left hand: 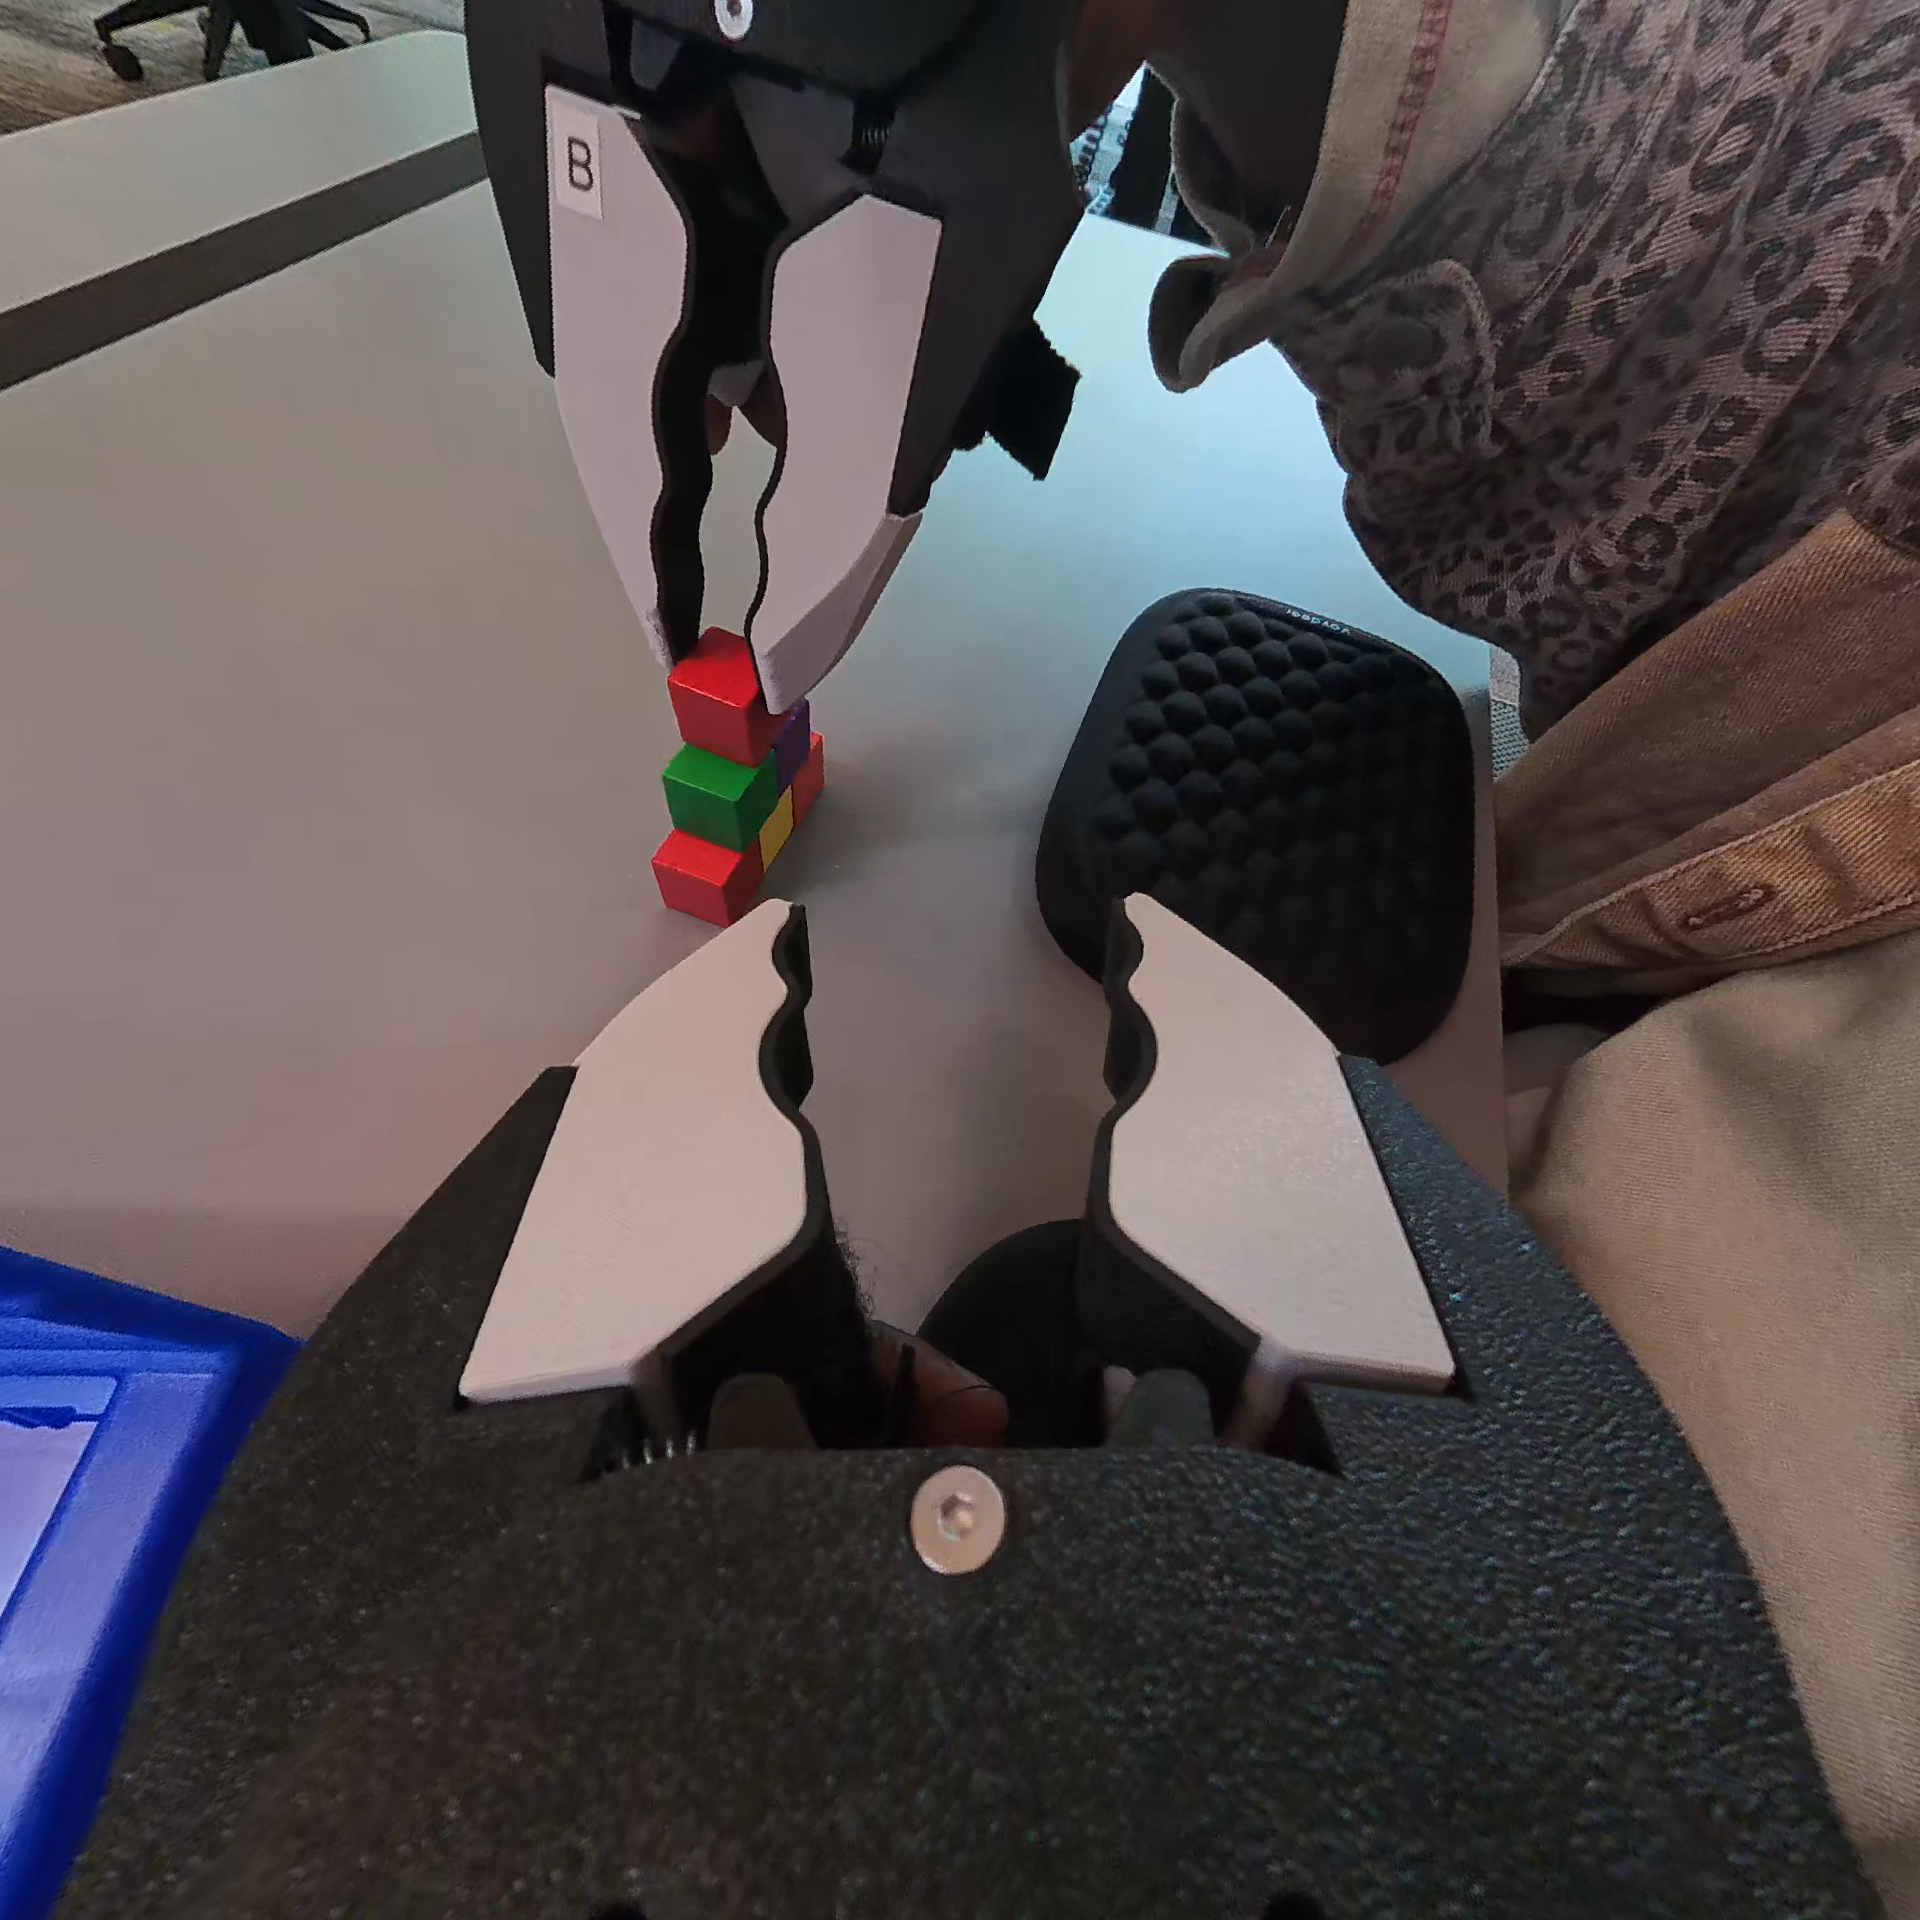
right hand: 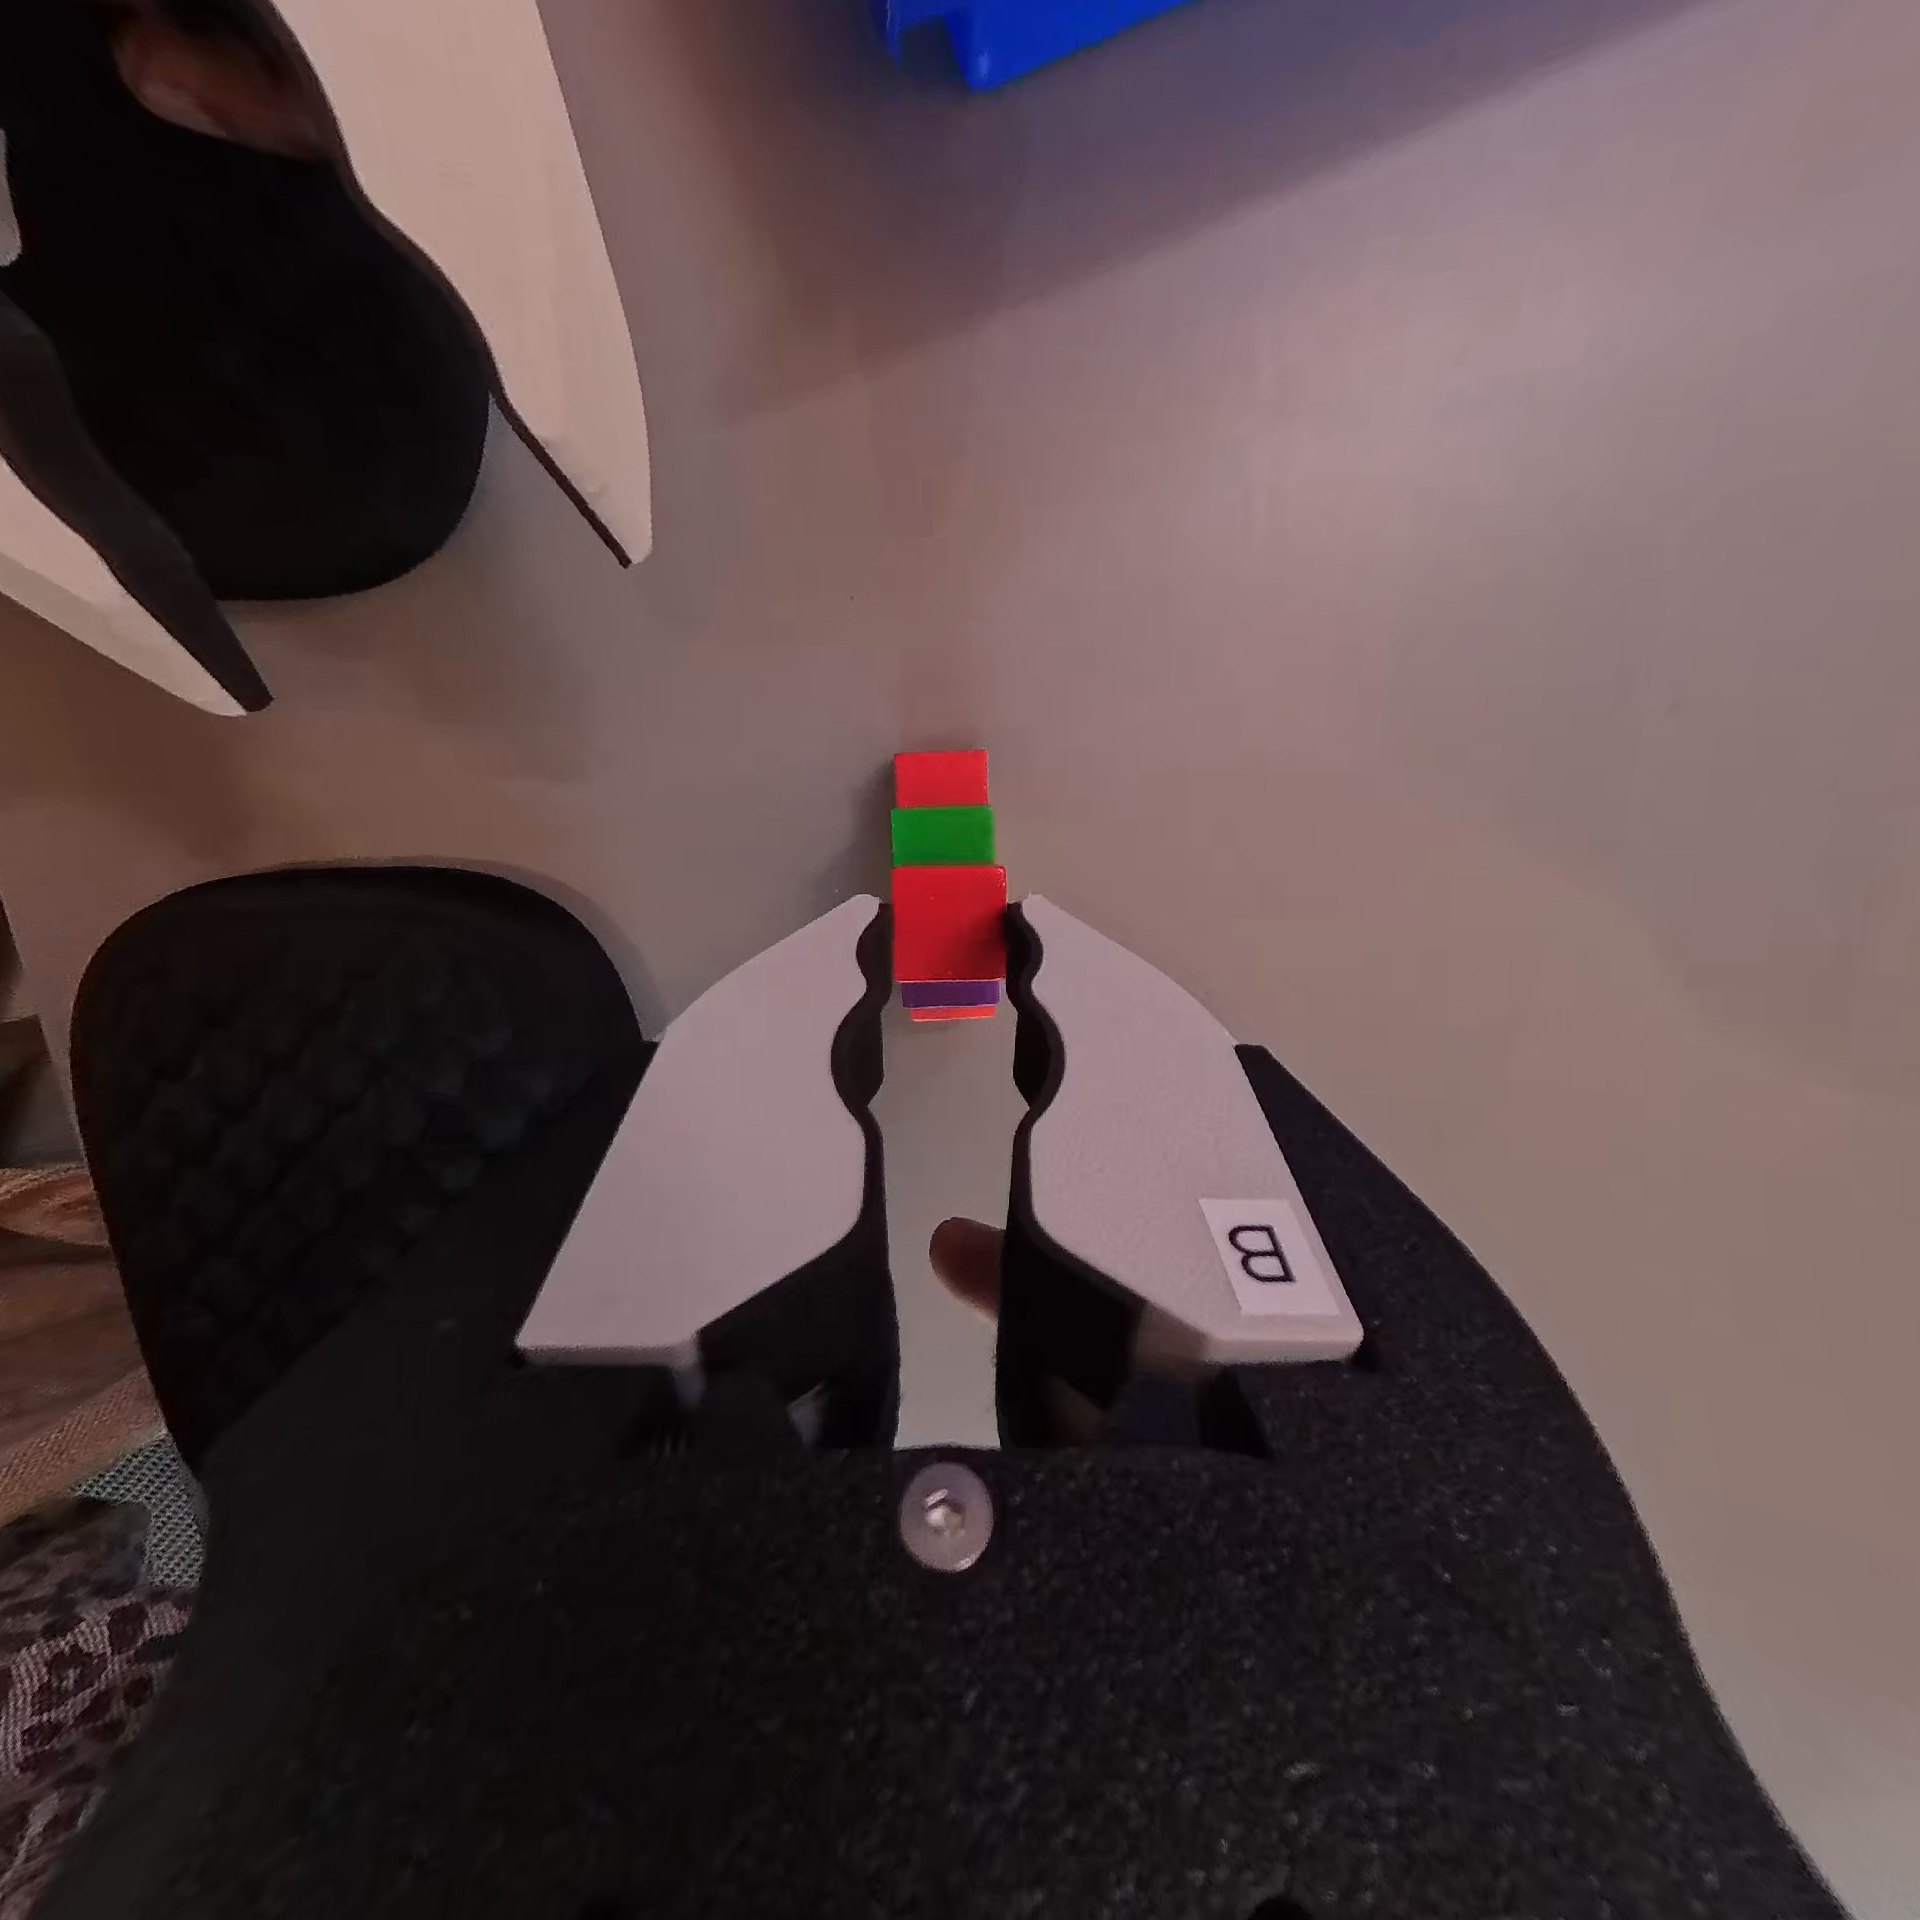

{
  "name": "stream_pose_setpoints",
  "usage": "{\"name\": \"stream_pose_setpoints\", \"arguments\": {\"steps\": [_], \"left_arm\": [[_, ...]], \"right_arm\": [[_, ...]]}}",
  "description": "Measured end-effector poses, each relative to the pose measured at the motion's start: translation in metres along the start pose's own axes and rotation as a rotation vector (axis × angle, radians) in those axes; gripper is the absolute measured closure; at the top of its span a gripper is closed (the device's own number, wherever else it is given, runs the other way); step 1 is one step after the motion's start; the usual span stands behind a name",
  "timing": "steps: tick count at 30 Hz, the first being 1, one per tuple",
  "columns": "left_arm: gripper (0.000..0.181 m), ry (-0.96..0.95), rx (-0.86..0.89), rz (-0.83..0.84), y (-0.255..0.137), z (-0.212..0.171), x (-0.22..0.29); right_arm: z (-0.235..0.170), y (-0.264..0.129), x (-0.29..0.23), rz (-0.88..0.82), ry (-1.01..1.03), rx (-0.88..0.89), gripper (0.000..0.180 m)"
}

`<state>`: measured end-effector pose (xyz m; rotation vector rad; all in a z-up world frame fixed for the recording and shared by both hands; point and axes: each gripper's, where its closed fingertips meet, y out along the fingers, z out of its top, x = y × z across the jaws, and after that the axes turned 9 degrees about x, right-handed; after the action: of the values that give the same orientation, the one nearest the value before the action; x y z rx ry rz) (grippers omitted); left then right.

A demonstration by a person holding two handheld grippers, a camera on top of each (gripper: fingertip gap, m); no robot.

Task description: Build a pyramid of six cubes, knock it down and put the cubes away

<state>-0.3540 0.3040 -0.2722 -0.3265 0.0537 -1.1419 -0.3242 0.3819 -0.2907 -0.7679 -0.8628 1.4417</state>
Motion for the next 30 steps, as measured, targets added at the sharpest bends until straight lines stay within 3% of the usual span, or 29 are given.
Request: {"name": "stream_pose_setpoints", "arguments": {"steps": [22,28,30], "left_arm": [[0.127,0.016,-0.023,0.008,0.001,-0.002,-0.003],[0.125,0.029,0.018,0.098,-0.009,0.01,-0.016],[0.114,0.034,0.041,0.135,-0.015,0.018,-0.02]], "right_arm": [[0.004,-0.002,0.002,-0.018,-0.017,0.033,0.152],[0.023,-0.03,0.006,-0.179,0.07,0.263,0.132],[0.024,-0.04,0.006,-0.268,0.113,0.357,0.127]]}}
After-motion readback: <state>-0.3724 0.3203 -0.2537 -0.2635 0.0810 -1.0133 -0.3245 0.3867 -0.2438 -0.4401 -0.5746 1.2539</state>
